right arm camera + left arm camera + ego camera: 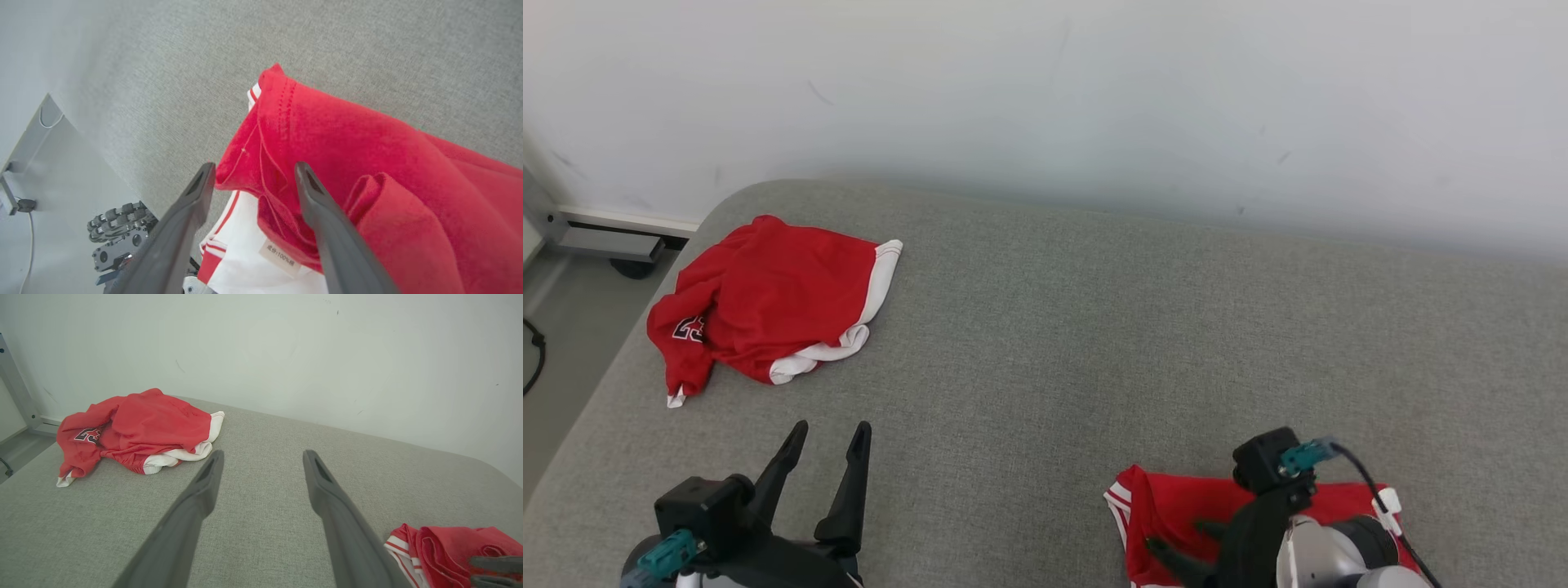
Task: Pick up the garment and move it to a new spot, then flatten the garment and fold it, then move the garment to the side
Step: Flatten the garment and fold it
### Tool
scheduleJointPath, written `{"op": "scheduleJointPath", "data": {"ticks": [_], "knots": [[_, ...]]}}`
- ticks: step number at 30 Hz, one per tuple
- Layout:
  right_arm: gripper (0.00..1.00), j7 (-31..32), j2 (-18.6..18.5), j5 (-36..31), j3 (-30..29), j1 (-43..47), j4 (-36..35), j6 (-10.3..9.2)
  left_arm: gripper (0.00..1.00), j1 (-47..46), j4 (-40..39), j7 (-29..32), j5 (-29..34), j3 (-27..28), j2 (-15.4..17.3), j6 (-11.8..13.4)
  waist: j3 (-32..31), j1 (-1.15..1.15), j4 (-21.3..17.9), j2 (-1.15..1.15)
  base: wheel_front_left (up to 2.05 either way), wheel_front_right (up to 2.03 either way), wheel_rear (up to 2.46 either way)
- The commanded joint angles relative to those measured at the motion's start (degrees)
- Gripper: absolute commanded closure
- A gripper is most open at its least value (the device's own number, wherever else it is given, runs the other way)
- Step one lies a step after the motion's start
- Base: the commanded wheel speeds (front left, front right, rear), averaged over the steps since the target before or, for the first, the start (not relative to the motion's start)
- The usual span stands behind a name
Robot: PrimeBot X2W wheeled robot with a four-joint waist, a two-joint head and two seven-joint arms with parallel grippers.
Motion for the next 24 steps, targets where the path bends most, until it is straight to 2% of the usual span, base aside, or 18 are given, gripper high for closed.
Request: {"op": "scheduleJointPath", "data": {"ticks": [1,4,8,15,19,20,21,24], "knots": [[0.0,-1.18,-0.18,1.59,-0.28,-0.78,-0.25,-0.13,0.0,-0.15,0.05,-0.18,-0.28,-0.01,0.39,-0.07,-0.11,0.0,-0.12,0.0,0.0,0.0,0.0],[0.0,-4.69,-0.21,3.74,-1.77,-2.17,-0.63,-0.13,0.0,0.07,-0.05,-0.03,-0.33,-0.15,0.51,0.05,-0.4,0.0,-0.3,0.0,0.0,0.0,0.0],[0.0,-6.28,-0.21,0.24,-6.22,-3.22,-1.94,-0.13,0.0,0.46,-0.31,0.16,-0.37,-0.26,0.77,0.24,-0.71,0.0,-0.57,0.0,0.0,0.0,0.0],[0.0,-2.37,-0.18,-9.17,-16.26,-0.64,-6.17,-0.13,0.0,0.98,-0.85,0.17,-0.5,-0.3,1.08,0.45,-0.75,0.0,-1.1,0.0,0.0,0.0,0.0],[0.02,-0.29,-0.17,-12.24,-19.99,1.18,-8.63,-0.13,0.0,0.78,-1.11,0.13,-0.58,-0.29,1.17,0.64,-0.47,0.0,-1.52,0.0,0.0,0.0,0.0],[0.08,0.05,-0.16,-12.74,-20.34,1.61,-9.05,-0.13,0.0,0.72,-1.14,0.15,-0.56,-0.31,1.19,0.65,-0.4,0.0,-1.62,0.0,0.0,0.0,0.0],[0.39,0.52,-0.16,-12.85,-20.5,2.15,-9.32,-0.13,0.0,0.64,-1.17,0.17,-0.56,-0.34,1.2,0.66,-0.33,0.0,-1.7,0.0,0.0,0.0,0.0],[0.82,1.49,-0.18,-13.14,-19.89,3.81,-9.63,-0.13,0.0,0.31,-1.22,0.22,-0.58,-0.48,1.18,0.56,-0.08,0.0,-1.84,0.0,0.0,0.0,0.0]]}}
